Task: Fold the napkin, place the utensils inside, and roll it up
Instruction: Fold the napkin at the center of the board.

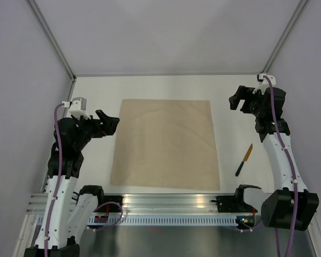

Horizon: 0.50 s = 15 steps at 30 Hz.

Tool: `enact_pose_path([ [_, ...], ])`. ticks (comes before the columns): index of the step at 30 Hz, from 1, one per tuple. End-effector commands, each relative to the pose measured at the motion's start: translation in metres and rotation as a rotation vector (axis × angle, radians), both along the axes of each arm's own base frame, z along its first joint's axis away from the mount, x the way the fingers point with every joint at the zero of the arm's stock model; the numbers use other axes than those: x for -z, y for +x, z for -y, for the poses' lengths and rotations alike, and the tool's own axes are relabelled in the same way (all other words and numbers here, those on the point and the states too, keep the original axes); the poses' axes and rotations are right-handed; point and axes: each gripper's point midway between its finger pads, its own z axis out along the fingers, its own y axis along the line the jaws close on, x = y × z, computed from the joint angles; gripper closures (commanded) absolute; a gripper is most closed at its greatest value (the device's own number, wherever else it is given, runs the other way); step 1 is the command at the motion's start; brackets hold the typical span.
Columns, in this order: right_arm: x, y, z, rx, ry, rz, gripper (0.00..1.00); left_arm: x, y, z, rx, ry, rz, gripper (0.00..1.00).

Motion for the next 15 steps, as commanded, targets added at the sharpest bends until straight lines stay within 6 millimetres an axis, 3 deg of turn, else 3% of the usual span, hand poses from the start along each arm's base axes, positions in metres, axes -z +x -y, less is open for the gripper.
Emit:
enact_pose_path([
  [1,-0.017,0.000,0.005,0.024,-0.017,0.034,0.02,-0.001,-0.002,0.003,0.032,0.022,0.012,0.00],
  [11,-0.005,-0.002,-0.012,-0.089,-0.029,0.012,0.02,-0.007,0.002,0.002,0.029,0.034,0.020,0.00],
  [14,0.001,0.007,-0.042,-0.143,-0.086,-0.008,0.05,-0.020,0.010,0.000,0.011,0.022,0.019,0.00],
  [15,0.005,0.003,-0.085,-0.247,-0.103,-0.019,0.06,-0.035,0.012,0.000,0.007,0.018,0.044,0.00],
])
